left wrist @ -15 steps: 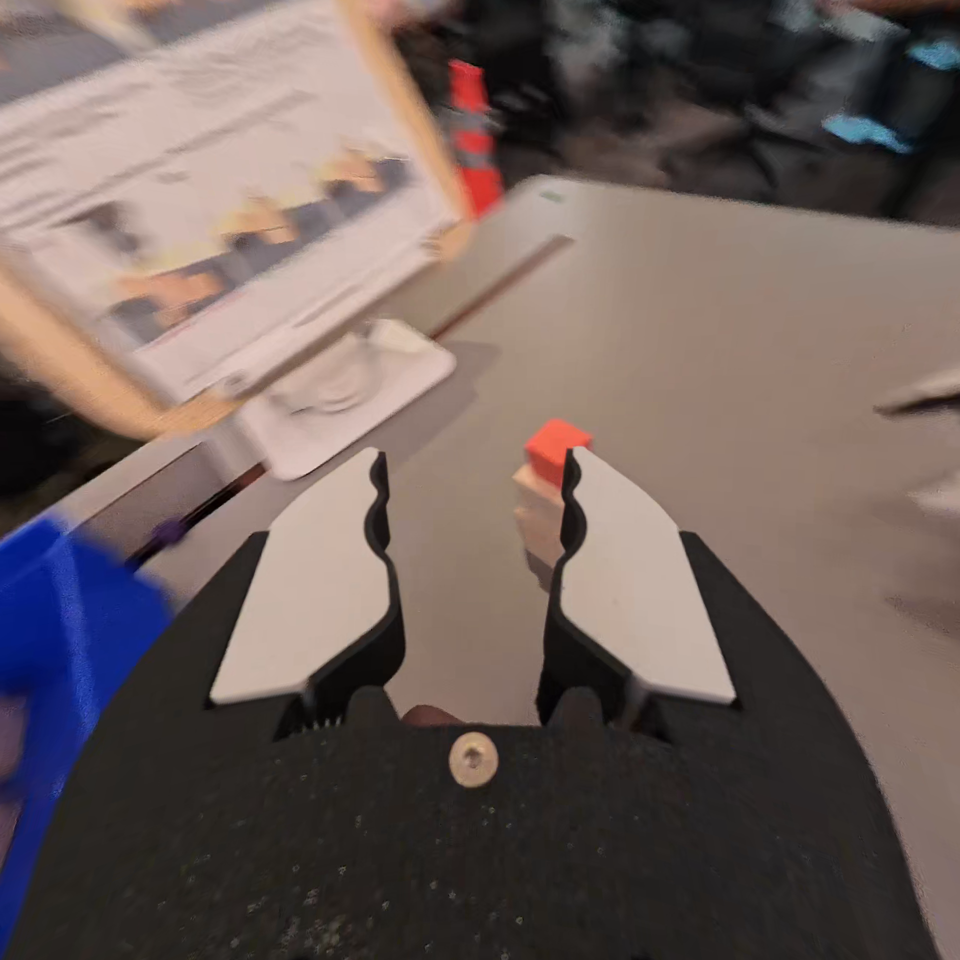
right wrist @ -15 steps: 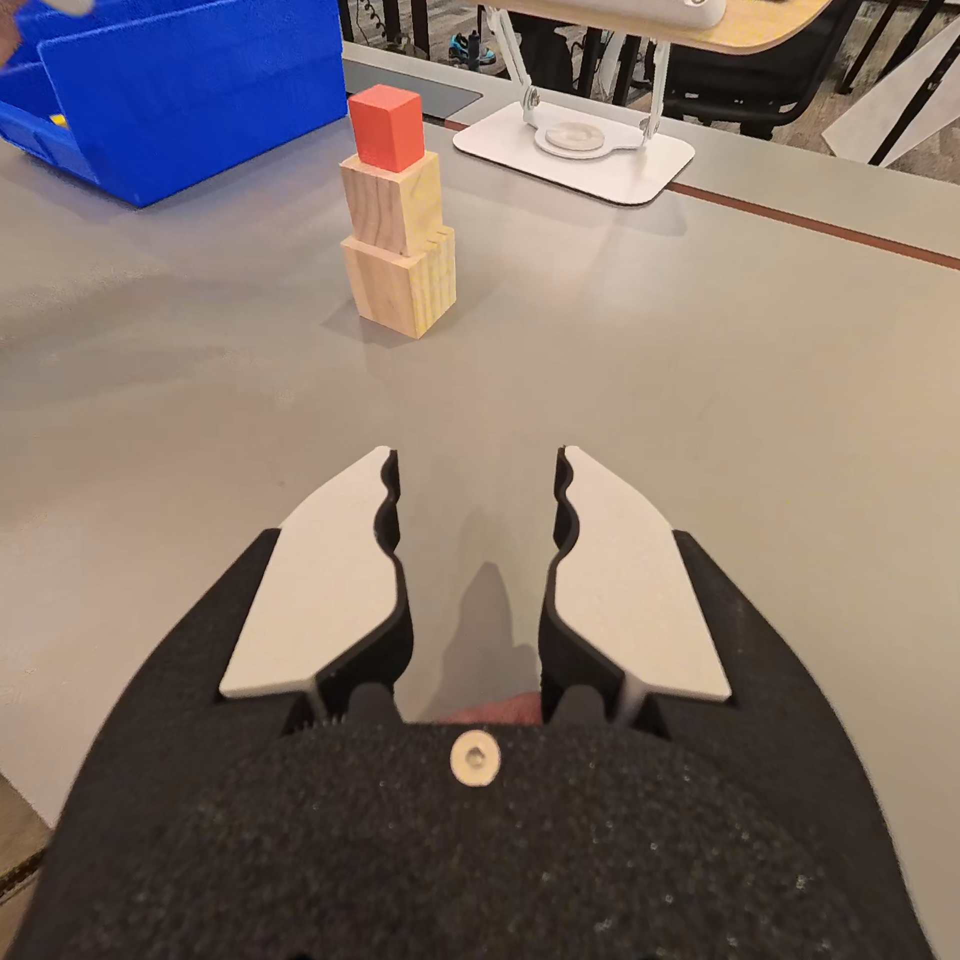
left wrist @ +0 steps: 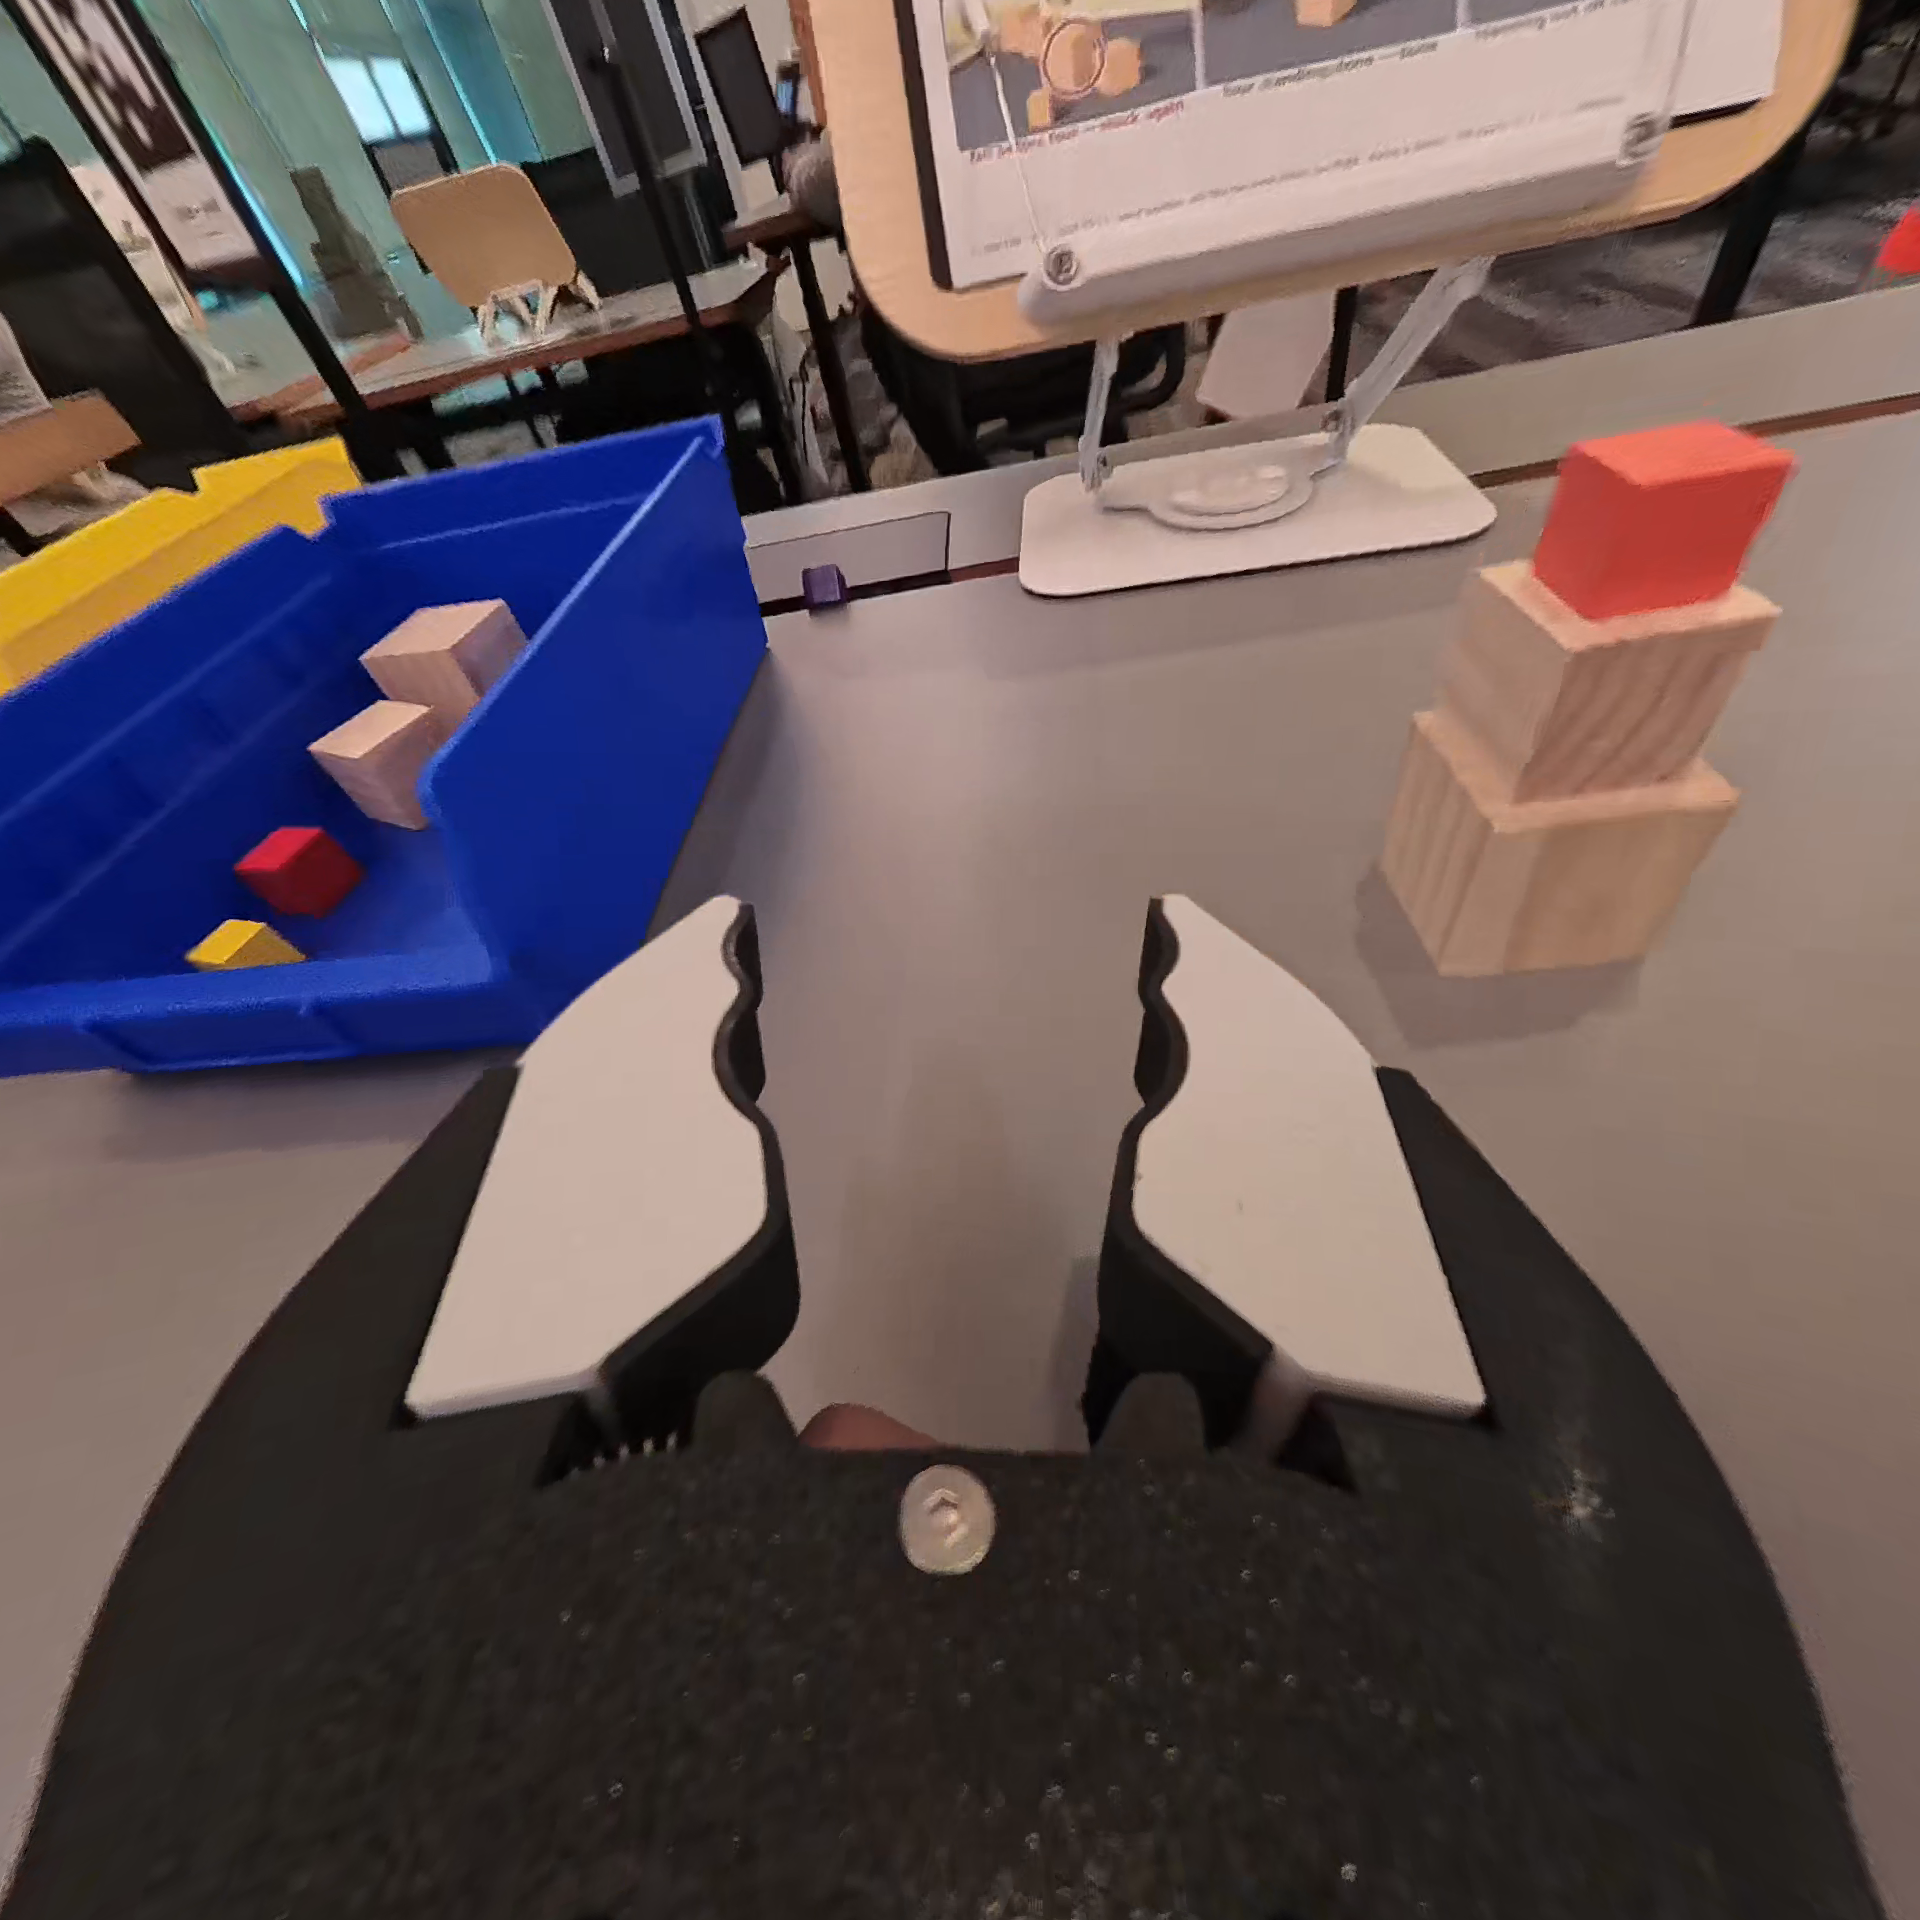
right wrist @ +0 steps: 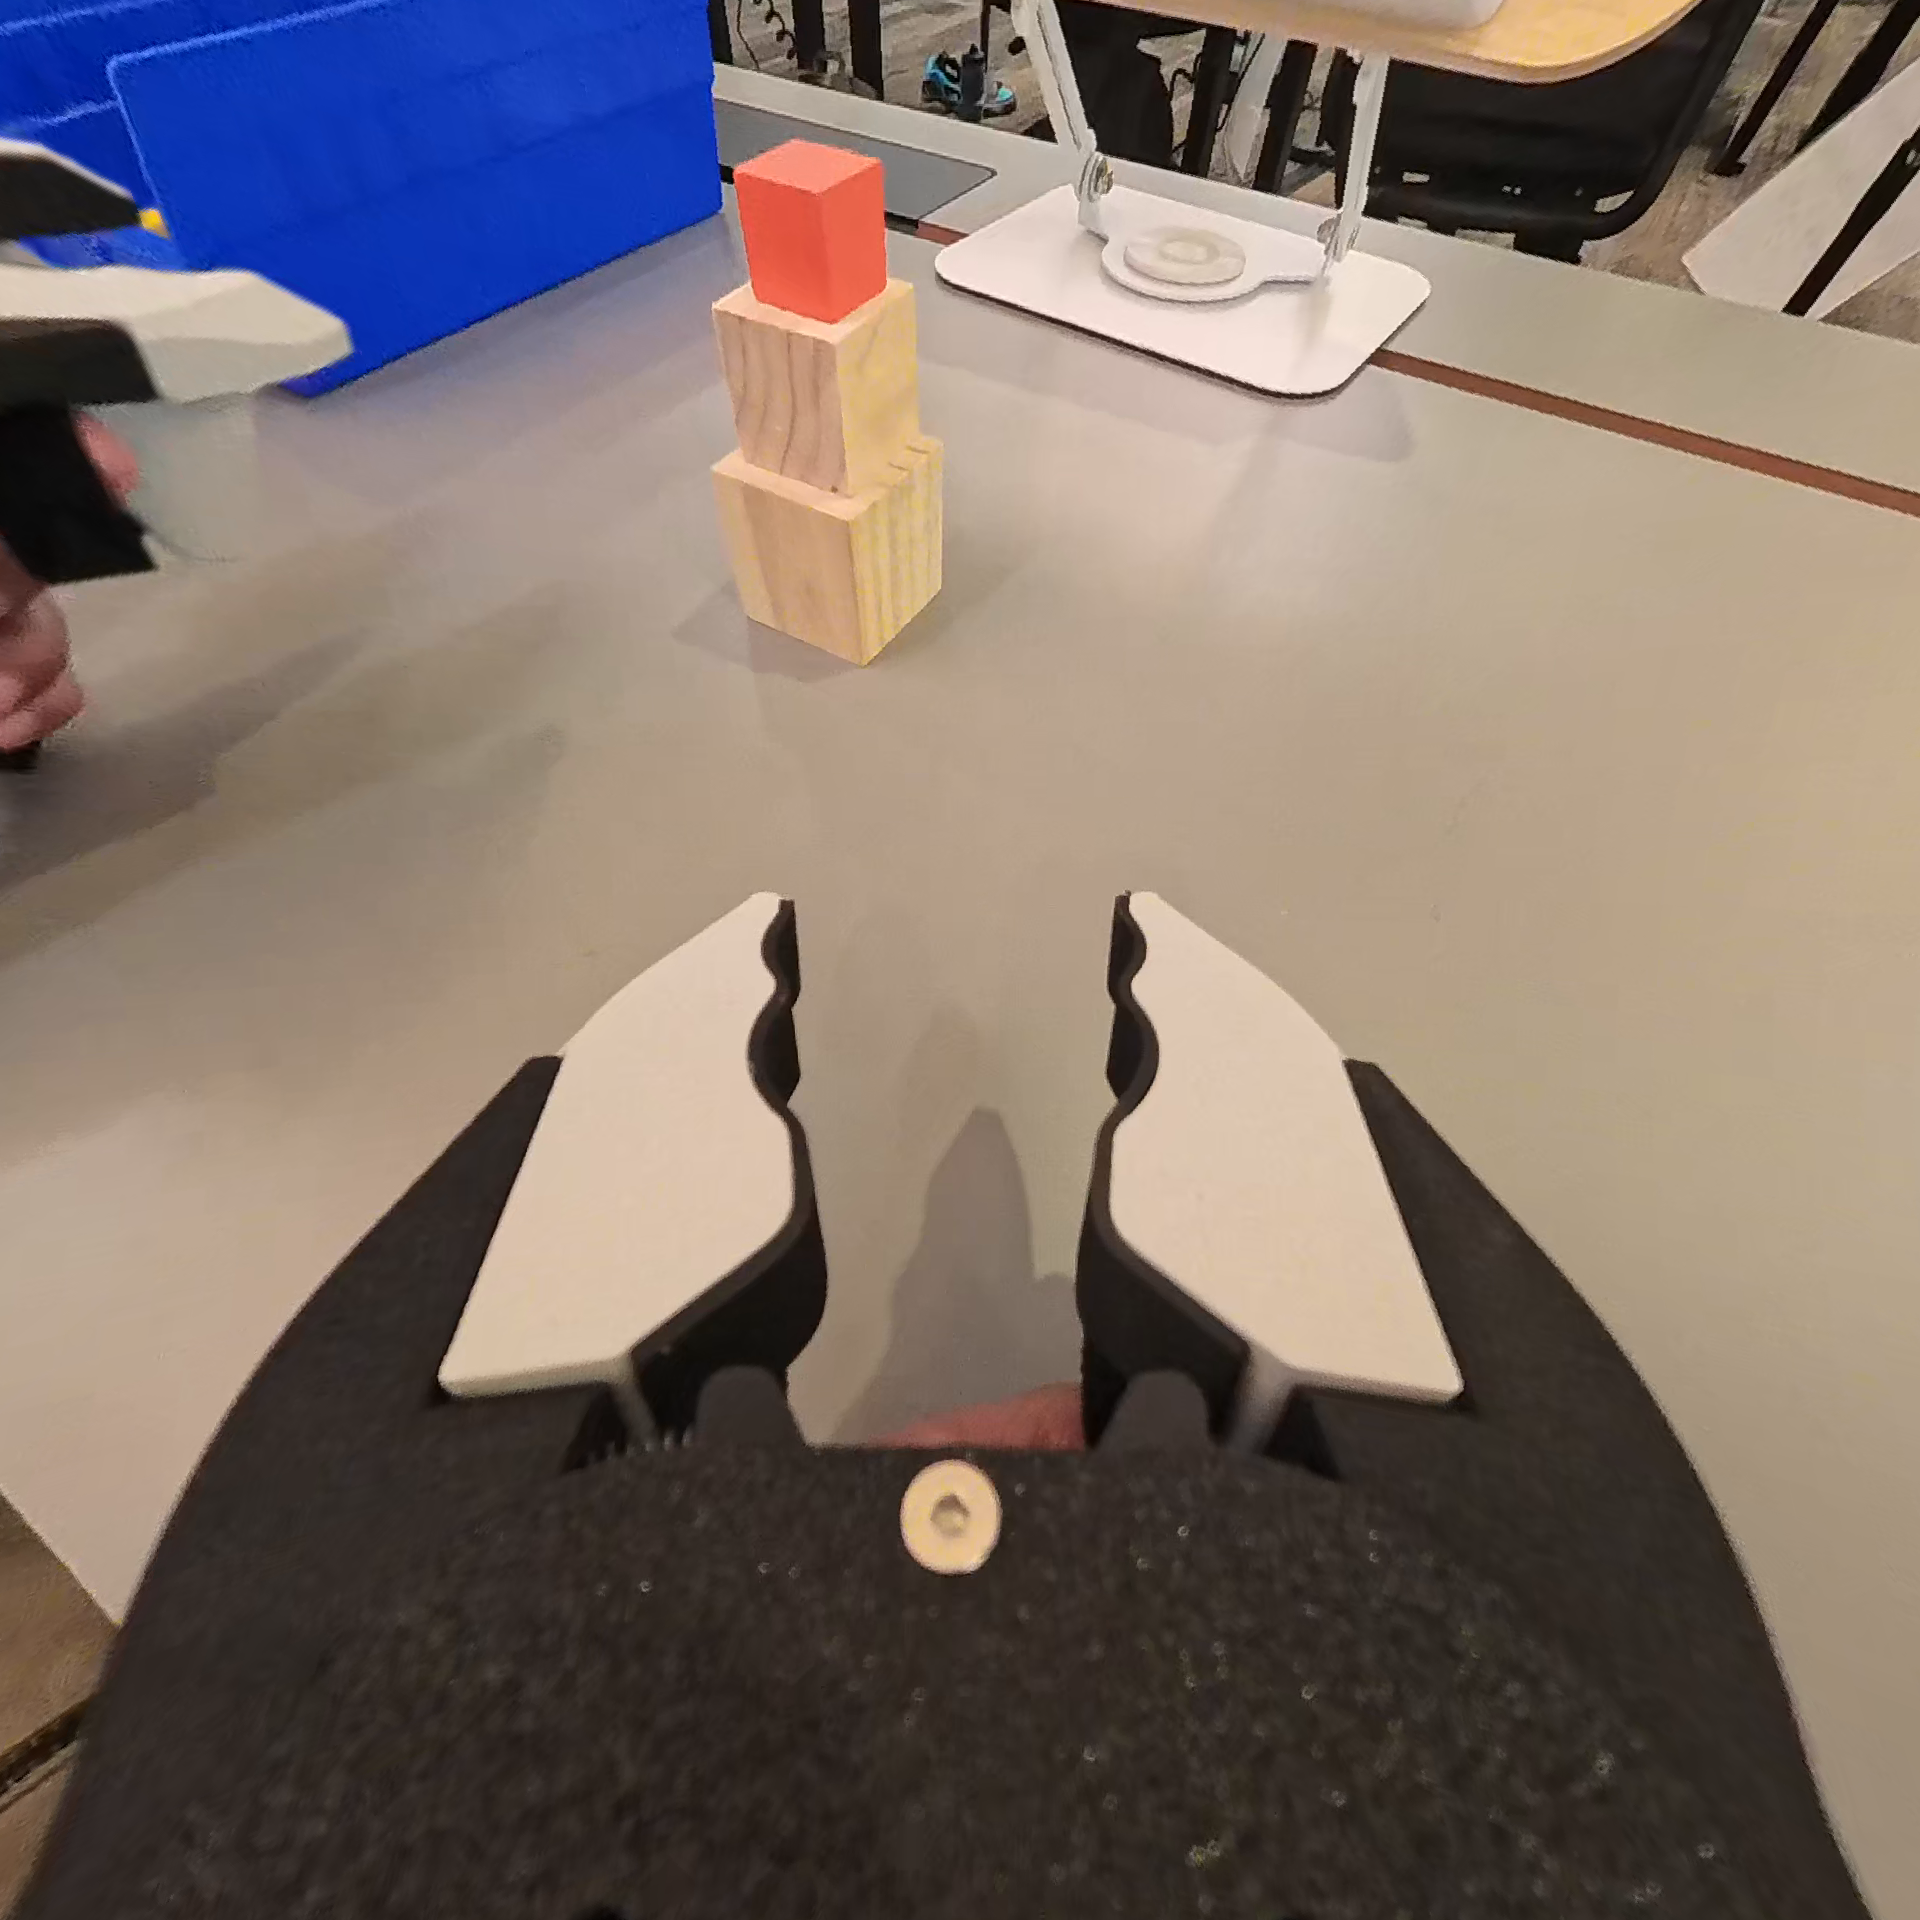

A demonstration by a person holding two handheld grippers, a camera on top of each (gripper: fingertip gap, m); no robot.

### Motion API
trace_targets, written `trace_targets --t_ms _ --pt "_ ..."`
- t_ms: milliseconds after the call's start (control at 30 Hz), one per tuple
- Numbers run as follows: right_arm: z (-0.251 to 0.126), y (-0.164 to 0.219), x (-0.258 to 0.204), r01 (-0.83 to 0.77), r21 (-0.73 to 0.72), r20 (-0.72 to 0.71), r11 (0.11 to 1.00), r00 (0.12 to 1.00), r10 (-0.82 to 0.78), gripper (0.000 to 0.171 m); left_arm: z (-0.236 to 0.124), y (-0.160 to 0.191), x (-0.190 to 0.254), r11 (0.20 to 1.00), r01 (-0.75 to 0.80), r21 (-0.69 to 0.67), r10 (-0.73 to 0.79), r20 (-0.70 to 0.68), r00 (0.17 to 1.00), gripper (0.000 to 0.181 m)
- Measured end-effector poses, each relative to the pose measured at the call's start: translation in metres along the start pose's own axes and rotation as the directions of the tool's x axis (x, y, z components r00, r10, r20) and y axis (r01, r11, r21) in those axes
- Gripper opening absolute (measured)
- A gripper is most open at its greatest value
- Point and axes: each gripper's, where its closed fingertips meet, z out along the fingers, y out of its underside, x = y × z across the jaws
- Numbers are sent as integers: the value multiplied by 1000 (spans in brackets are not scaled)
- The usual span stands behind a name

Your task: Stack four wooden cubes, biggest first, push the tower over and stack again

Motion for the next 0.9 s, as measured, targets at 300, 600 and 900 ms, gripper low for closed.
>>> trace_targets --t_ms 300,600,900 --pt "-3 -2 2 -8 10 6 1000 1000 8 57 146 -43 -12 985 146 -88 -152 -72 986 68" --pt "-7 -4 11 -31 23 2 999 1000 31 57 270 -47 -42 946 188 -263 -225 -115 968 62" --pt "-8 -6 8 -45 29 20 999 999 44 57 330 -28 -55 942 46 -334 -83 -99 992 56"
